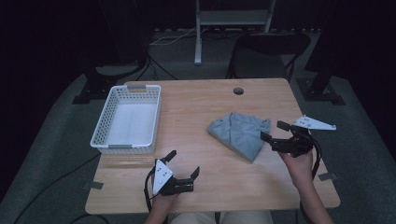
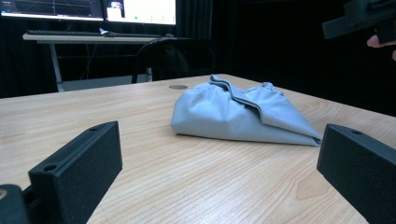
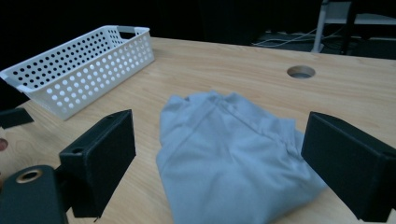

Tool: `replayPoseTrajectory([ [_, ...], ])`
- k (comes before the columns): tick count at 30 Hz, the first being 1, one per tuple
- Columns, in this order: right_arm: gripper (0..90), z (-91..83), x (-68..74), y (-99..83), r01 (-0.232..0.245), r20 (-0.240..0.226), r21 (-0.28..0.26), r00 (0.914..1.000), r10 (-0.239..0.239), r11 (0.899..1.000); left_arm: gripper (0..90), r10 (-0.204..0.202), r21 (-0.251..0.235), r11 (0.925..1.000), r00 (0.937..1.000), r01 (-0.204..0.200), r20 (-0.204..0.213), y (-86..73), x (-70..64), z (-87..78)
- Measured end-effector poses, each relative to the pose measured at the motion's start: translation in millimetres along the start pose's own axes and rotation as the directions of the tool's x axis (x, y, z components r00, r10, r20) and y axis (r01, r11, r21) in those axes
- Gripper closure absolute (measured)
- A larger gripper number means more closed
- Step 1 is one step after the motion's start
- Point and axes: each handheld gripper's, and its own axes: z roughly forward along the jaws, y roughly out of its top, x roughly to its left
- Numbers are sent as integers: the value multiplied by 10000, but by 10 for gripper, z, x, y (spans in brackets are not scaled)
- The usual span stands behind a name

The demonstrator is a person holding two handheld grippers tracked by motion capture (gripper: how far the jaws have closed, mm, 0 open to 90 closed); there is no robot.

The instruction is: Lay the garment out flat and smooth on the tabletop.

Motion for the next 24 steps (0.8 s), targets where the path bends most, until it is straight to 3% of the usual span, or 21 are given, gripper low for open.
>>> replayPoseTrajectory([
  [11,95,438,-38,206,-413,-98,332,9991,417,9986,11,19,-5,10000,10000,-19,-5,0,-1,0],
  [24,120,956,-2,274,-730,-182,934,9970,750,9930,10,54,-19,10000,10000,-54,-4,-1,-5,0],
])
